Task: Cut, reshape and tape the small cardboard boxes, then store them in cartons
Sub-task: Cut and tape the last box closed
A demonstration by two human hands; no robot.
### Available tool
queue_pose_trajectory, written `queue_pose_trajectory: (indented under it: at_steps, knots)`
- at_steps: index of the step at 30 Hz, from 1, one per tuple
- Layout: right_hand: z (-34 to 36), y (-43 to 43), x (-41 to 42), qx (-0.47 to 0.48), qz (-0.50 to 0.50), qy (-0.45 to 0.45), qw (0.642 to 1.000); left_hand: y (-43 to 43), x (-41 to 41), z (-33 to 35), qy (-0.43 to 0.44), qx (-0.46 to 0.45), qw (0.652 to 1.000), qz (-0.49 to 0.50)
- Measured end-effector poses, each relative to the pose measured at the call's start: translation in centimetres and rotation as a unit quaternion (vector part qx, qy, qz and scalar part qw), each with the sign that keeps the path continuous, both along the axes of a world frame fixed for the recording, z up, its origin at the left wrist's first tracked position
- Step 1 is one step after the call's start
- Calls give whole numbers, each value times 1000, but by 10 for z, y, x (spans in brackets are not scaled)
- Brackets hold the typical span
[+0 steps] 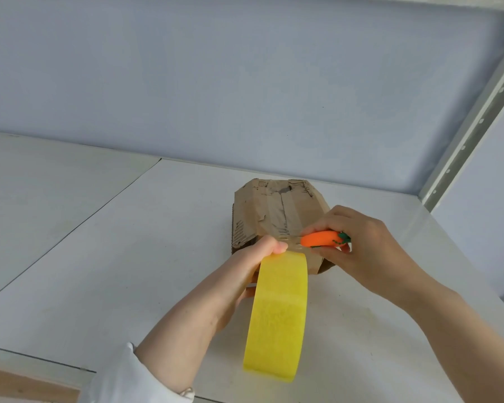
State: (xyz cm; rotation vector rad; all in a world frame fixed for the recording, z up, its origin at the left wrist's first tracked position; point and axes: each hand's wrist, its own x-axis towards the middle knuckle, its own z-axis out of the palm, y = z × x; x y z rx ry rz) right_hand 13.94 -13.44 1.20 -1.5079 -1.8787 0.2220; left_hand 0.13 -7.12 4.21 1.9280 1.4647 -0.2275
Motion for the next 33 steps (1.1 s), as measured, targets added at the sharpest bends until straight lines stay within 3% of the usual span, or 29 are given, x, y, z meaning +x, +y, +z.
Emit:
queue_pose_trajectory:
  at_steps: [4,9,14,17,18,21,23,29,33]
  knots:
    - [10,-6,7,25,-2,67,997,4,-1,-3,-1,1,1000,1]
    - [-13,7,-5,14,3,-29,999,5,1,-5,-5,-6,1000,5]
    - [-10,7,5,35,-12,-50,998,4,1,-3,-12,-8,1000,22]
    - [-24,5,6,20,-22,-163,986,4,0,-5,-21,-13,999,25]
    - [-26,3,6,23,-23,-160,987,4,0,-5,-25,-14,999,30]
    - [-4,-2,3,57,-30,-10,998,4,1,-7,-37,-26,998,46]
    - [7,7,0,74,-33,33,996,4,2,-6,-40,-33,997,53]
    - [-6,44,-5,49,22,-72,996,7,2,-15,-110,-52,982,141]
    - [-7,56,-5,36,48,-141,988,4,-1,-21,-110,-81,985,107]
